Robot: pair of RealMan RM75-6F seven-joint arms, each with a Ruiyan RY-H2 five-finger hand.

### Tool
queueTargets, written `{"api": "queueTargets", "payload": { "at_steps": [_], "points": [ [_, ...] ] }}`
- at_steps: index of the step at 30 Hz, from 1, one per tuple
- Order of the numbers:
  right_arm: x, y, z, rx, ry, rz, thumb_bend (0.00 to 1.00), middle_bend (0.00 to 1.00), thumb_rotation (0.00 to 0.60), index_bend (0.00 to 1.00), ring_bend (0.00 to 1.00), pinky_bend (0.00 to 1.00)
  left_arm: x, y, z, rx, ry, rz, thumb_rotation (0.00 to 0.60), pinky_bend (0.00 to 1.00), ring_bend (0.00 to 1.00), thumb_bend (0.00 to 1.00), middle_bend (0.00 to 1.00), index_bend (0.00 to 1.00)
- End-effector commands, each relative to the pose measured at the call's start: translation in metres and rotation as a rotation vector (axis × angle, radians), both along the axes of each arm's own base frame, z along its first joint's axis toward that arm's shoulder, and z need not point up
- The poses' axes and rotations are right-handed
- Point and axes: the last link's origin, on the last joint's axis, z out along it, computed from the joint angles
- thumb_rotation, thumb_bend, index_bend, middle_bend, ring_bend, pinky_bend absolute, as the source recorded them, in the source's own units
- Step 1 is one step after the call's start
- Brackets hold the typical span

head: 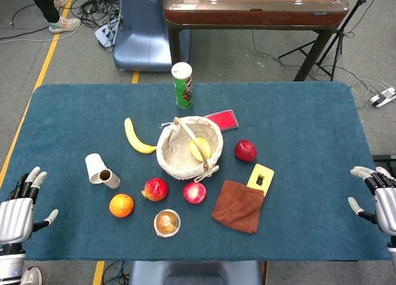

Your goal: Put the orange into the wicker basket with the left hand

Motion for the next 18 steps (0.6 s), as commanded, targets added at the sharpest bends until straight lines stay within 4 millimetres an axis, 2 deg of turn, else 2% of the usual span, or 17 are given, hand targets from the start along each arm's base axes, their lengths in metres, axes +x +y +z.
{"api": "queueTargets", "payload": {
  "at_steps": [1,11,18],
  "points": [
    [0.000,0.000,0.000,0.001,0.000,0.001,0.26,0.28,0.600,0.29,0.27,0.40,0.000,0.000,0.000,-0.002,0.001,0.001,0.600,0.22,0.06,0.22,0.00,0.13],
    [0.002,-0.001,0.004,-0.015,0.006,0.010,0.26,0.28,0.600,0.29,0.27,0.40,-0.002,0.001,0.001,-0.002,0.004,-0.010,0.600,0.22,0.06,0.22,0.00,0.13],
    [0.003,-0.003,0.010,-0.045,0.021,0.012,0.26,0.28,0.600,0.29,0.27,0.40,-0.002,0.004,0.001,-0.062,0.026,-0.070,0.600,0.22,0.07,0.22,0.00,0.16]
  ]
}}
